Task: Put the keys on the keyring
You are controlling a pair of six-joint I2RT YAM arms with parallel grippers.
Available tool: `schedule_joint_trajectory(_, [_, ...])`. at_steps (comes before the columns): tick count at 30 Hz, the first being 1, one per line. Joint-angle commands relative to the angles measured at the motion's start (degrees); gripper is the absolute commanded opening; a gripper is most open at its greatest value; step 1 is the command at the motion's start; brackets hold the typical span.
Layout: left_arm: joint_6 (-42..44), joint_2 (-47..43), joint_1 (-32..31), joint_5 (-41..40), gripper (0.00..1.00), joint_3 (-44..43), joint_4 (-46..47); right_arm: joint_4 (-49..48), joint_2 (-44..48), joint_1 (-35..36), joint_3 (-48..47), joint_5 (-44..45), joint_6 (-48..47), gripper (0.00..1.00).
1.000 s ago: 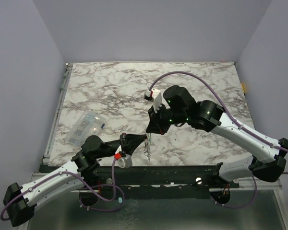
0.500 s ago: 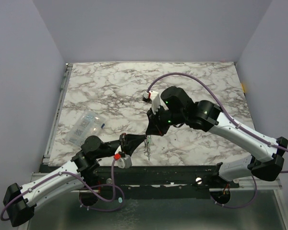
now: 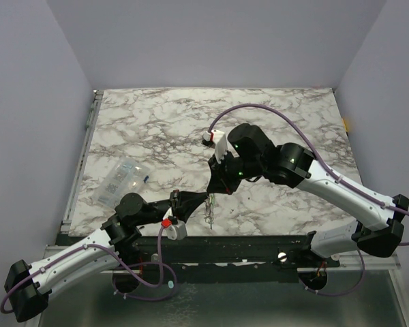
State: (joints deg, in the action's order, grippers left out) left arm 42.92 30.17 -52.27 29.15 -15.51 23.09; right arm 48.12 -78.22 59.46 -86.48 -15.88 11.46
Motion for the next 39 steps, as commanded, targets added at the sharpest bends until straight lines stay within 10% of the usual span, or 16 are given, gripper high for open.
schedule_joint_trajectory(1, [0.0,-0.6,-0.3,0.6,0.0,0.5,2.3,2.3,0.1,0.7,-2.4,0.0,0.3,0.01])
schedule_joint_trajectory(39, [-0.1,-0.9,-0.4,0.6,0.0,0.5,2.3,2.8,-5.3,2.2,-6.9,-1.5,7.6,0.01])
